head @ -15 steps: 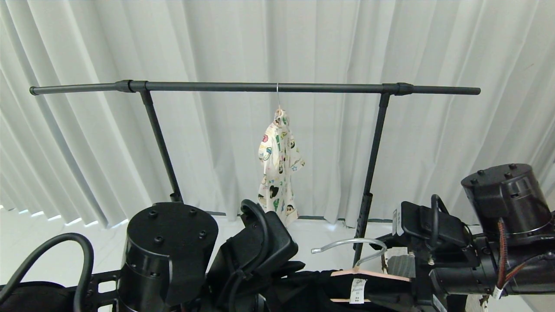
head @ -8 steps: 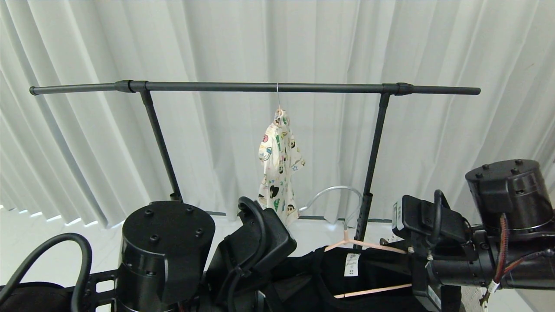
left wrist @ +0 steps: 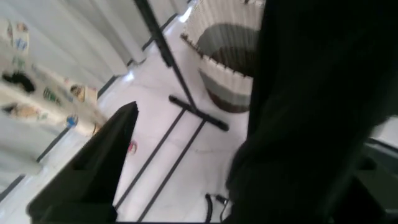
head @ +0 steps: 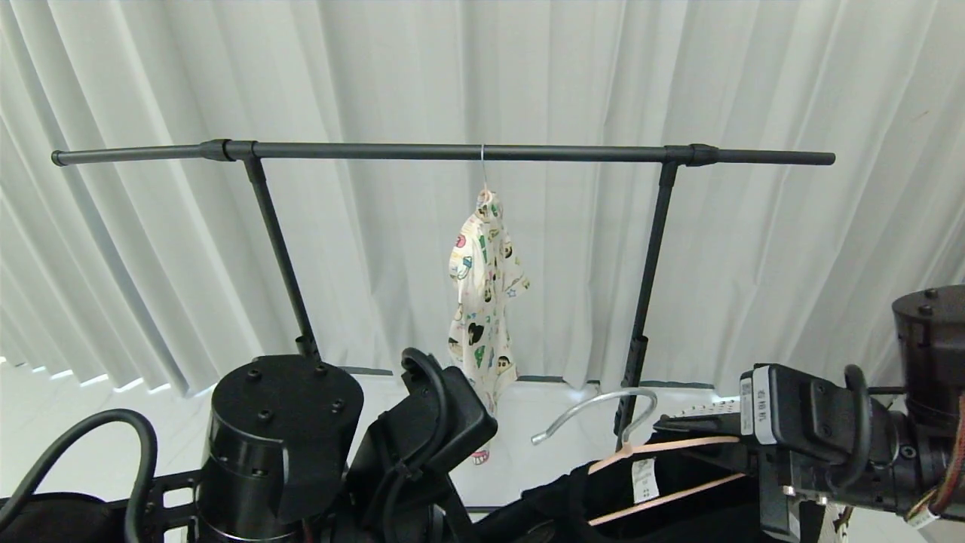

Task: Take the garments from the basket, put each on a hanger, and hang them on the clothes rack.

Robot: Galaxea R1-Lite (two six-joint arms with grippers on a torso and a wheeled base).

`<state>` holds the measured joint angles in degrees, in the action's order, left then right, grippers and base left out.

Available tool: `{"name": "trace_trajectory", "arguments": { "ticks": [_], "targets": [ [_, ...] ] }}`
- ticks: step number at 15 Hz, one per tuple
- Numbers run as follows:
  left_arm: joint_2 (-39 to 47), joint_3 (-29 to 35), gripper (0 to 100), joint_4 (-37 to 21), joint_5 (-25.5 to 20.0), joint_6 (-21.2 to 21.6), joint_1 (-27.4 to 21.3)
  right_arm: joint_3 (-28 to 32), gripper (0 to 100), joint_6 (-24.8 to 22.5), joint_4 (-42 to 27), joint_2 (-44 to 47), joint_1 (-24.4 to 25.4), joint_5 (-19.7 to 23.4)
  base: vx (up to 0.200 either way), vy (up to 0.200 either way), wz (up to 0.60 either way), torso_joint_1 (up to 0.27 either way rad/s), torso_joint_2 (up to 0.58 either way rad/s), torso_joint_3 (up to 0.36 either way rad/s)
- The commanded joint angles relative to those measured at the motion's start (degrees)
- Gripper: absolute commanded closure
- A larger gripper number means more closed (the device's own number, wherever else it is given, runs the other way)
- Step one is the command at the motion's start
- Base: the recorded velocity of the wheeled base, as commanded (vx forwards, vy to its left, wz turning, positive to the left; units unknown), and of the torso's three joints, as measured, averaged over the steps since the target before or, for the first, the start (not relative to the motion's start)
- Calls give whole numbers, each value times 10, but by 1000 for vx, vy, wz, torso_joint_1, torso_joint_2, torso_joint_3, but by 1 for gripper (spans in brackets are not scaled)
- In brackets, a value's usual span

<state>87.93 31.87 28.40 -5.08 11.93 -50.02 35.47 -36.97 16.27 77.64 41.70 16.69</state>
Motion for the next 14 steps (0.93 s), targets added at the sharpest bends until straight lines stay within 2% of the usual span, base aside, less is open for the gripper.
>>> {"name": "trace_trajectory", "arguments": {
  "ticks": [1,4,5,7,10,14],
  "targets": [
    [-21,-30,0,1,1,3,6,-2,100,-3,9,-28,-29,0,0,0,0,0,0,0],
    [-50,-71,0,56,28,7,7,-16,100,1,34,-38,-73,0,0,0,0,0,0,0],
    [-60,-102,0,97,40,7,20,-19,100,1,60,-37,-82,0,0,0,0,0,0,0],
    [-61,-152,0,132,40,7,62,-21,100,1,70,-40,-83,0,0,0,0,0,0,0],
    [-62,-182,0,133,39,6,125,-20,100,1,70,-43,-83,0,0,0,0,0,0,0],
    [-60,-196,0,133,31,5,142,-19,100,1,71,-50,-83,-3,0,0,0,0,0,0]
  ]
}}
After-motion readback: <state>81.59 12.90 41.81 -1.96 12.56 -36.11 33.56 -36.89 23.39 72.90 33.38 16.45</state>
